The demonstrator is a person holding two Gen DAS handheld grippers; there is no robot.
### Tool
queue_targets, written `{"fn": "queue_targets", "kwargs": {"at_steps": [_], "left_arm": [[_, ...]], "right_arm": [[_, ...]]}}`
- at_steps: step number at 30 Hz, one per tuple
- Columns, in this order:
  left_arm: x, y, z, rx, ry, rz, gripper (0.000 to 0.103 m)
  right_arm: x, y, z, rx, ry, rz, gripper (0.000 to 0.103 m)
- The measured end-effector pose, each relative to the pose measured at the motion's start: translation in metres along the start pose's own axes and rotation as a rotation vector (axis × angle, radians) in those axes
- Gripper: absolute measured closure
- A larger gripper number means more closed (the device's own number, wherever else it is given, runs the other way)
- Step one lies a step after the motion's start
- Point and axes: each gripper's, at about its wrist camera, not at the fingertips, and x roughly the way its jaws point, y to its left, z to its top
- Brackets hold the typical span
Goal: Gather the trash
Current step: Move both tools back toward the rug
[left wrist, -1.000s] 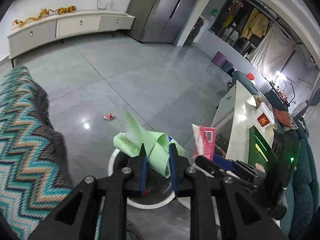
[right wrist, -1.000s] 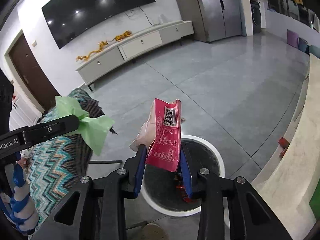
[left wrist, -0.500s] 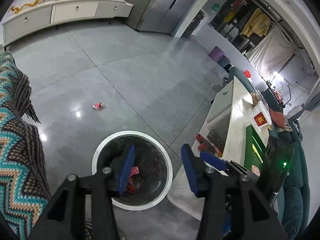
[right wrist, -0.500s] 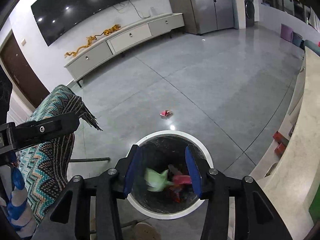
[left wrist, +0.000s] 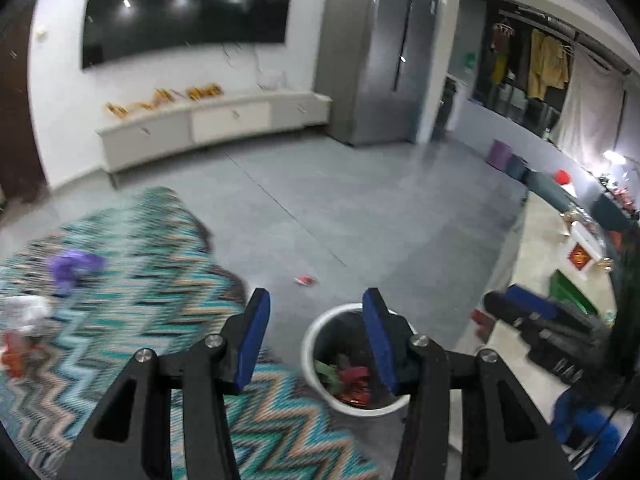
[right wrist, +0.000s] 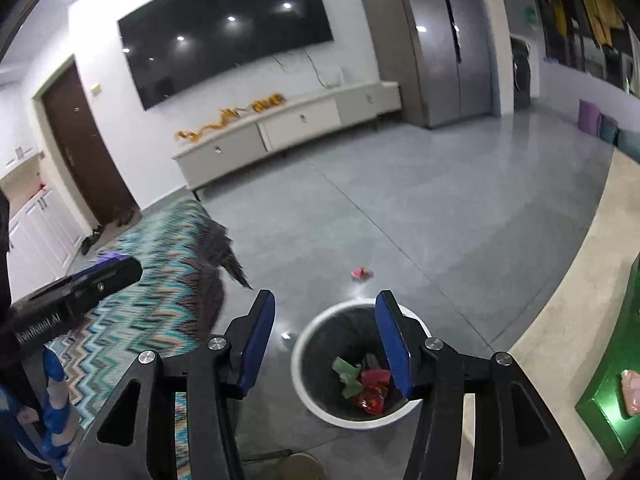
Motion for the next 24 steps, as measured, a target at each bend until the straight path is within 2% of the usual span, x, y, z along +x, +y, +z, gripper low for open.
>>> {"fn": "queue_targets", "kwargs": {"at_steps": [7,15,19,22,24], "left_arm": [[-0.078,0.032,-0.022,-0.012,-0.104,0.119,0.057],[-0.139,0.056,-0.038,-0.018,-0.182,0.185,0.057],[-0.158,0.059,-0.043,-0.017,-0.207,0.21,0.055],[-0.164,0.056,-0.043,-0.017,-0.221,0.227,0.047],[-0.163,0.053,-0.04,-0.011,-0.227,0.242,0.045]], "right_arm": [[-0.04,0.049,-0.001,-0.065,-0.052,0.052,0.049],[-0.086,0.1,-0.003,-0.13,-0.111,0.095,0.047],[-0.104,0.115,-0.004,-0.158,-0.145,0.122,0.043],[-0.112,0.12,-0.005,-0.18,-0.16,0.146,0.042],[-0.115,0.119,-0.004,-0.195,-0.168,0.161,0.042]]}}
